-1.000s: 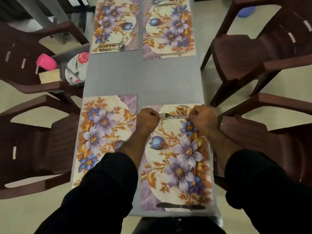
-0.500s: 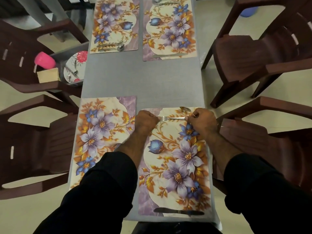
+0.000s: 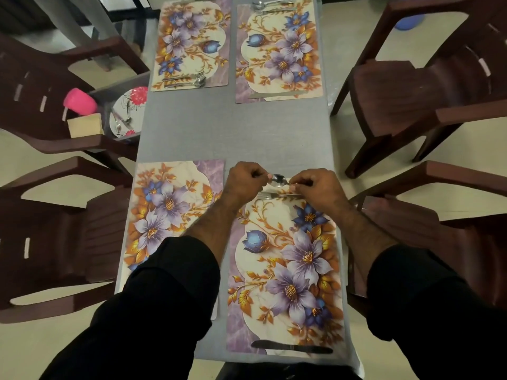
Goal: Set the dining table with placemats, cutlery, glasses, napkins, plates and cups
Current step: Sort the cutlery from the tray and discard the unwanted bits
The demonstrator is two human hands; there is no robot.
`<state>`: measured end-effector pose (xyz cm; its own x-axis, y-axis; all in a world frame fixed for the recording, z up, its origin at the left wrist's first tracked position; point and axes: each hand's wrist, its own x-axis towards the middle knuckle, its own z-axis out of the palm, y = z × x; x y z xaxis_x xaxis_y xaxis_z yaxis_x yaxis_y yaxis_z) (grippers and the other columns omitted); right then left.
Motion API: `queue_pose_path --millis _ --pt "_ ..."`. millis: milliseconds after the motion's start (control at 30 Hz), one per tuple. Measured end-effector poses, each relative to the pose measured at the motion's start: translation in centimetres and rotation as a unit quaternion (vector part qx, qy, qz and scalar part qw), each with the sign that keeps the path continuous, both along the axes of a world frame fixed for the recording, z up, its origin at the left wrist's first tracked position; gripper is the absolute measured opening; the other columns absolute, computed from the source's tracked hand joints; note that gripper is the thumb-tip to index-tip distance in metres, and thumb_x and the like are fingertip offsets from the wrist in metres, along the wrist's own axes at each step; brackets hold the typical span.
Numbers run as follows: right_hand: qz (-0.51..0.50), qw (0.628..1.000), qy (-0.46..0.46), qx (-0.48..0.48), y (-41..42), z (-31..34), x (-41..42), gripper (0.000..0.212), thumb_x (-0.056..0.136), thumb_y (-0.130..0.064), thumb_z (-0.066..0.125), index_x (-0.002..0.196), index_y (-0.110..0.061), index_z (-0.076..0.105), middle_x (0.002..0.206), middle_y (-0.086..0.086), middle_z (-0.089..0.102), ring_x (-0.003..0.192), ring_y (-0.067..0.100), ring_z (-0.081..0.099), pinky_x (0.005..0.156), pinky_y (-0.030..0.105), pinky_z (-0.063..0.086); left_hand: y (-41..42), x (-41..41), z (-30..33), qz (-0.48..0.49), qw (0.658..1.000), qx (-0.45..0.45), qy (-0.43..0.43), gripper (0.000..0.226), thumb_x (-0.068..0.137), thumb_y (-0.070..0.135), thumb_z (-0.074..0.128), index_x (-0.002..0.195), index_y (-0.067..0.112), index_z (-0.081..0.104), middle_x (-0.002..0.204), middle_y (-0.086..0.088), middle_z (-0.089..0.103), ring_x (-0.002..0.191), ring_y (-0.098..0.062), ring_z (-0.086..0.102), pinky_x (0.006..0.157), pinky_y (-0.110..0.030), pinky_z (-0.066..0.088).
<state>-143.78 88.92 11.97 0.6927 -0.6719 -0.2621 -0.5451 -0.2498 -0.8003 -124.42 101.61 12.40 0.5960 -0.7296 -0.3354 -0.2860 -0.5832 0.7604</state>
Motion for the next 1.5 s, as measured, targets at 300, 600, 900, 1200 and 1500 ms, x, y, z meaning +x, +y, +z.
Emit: queue_pose_path --millis 300,600,900,1200,1500 --pt "-0.001 0.995 0.078 -0.062 -2.0 -1.7 -0.3 0.011 0.09 -0.011 0.076 0.097 -0.018 0.079 0.093 -0.007 0.072 0.087 0.011 0.066 0.083 0.035 0.061 -0.7 0.7 -2.9 0.012 0.997 0.06 -0.052 0.016 0.099 0.022 0.07 0.086 0.013 0.07 0.09 -0.004 0.076 0.085 -0.024 0.074 0.076 -0.041 0.064" --pt "0.061 0.986 0.1 -0.118 -2.3 -2.2 -0.3 0.017 0.081 -0.034 0.085 0.093 -0.023 0.082 0.09 -0.005 0.069 0.086 0.016 0.064 0.079 0.037 0.057 -3.0 0.7 -3.2 -0.061 0.992 0.085 -0.076 0.027 0.089 0.043 0.084 0.094 0.019 0.075 0.09 0.002 0.072 0.082 -0.016 0.067 0.069 -0.03 0.053" --pt "0.074 0.986 0.103 -0.107 -2.9 -1.9 0.0 0.018 0.082 -0.036 0.084 0.097 -0.026 0.08 0.092 -0.009 0.064 0.086 0.013 0.062 0.081 0.036 0.056 -4.5 1.3 -3.1 -0.006 0.987 0.155 -0.046 0.025 0.092 0.034 0.08 0.095 0.009 0.08 0.089 -0.006 0.077 0.085 -0.026 0.075 0.083 -0.046 0.065" --pt "0.061 0.98 0.115 -0.148 -2.7 -2.6 -0.2 0.02 0.094 -0.032 0.075 0.11 -0.022 0.082 0.104 0.002 0.067 0.094 0.021 0.064 0.084 0.041 0.06 -1.1 1.4 -3.6 0.083 0.983 0.162 -0.007 0.024 0.093 0.039 0.079 0.084 0.018 0.08 0.081 -0.001 0.077 0.081 -0.022 0.074 0.084 -0.045 0.065" --pt "0.048 0.981 0.12 -0.142 -2.8 -2.2 -0.8 0.022 0.096 -0.035 0.074 0.111 -0.019 0.078 0.109 0.002 0.066 0.096 0.019 0.063 0.081 0.035 0.057 -0.2 0.9 -2.2 0.062 0.983 0.17 0.0 0.044 0.092 0.055 0.077 0.084 0.012 0.079 0.08 -0.005 0.076 0.08 -0.022 0.073 0.084 -0.044 0.065"
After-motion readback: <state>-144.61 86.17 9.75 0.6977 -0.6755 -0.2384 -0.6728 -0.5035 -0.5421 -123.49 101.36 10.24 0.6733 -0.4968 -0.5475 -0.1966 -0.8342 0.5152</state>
